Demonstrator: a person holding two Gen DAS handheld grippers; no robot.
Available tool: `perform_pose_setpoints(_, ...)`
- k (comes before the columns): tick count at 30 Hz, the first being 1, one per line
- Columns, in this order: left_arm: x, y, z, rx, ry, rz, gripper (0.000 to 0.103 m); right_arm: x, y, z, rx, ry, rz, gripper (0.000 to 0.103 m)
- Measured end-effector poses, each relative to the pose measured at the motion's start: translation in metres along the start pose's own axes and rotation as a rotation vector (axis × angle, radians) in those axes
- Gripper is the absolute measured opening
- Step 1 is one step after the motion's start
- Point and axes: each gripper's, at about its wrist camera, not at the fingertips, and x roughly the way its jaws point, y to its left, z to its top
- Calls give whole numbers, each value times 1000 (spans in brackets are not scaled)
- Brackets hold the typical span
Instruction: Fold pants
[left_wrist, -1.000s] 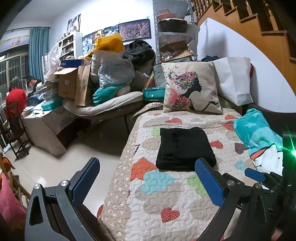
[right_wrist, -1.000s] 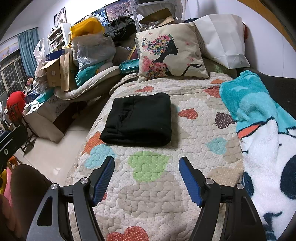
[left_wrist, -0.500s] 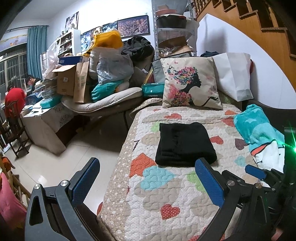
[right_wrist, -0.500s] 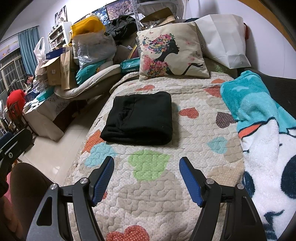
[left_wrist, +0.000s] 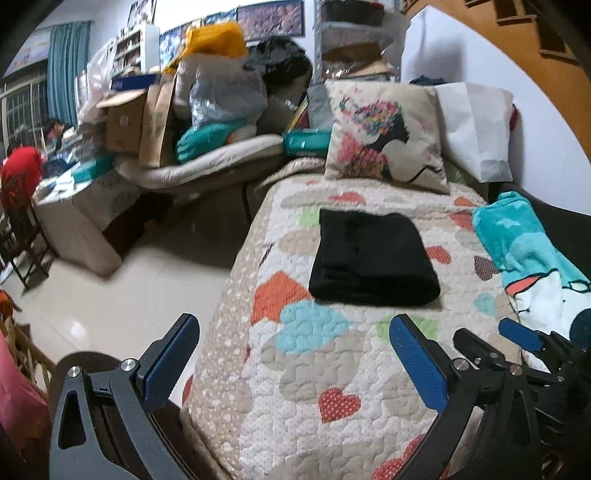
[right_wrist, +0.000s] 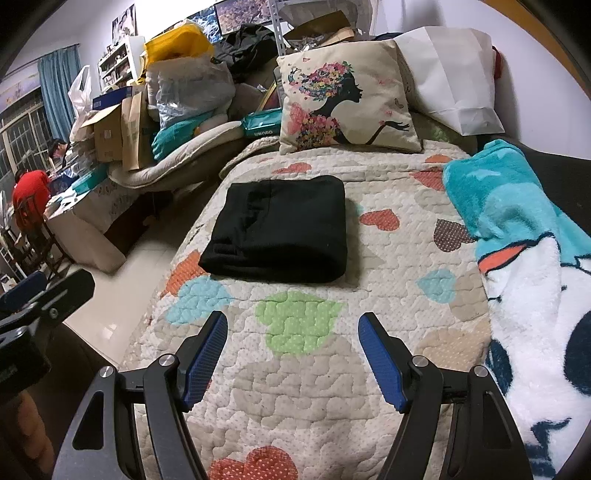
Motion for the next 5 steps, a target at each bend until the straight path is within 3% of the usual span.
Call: perform_pose_setpoints(5,10,5,0,-27,45,-15,103,4,-5,1,3,22,-13,78)
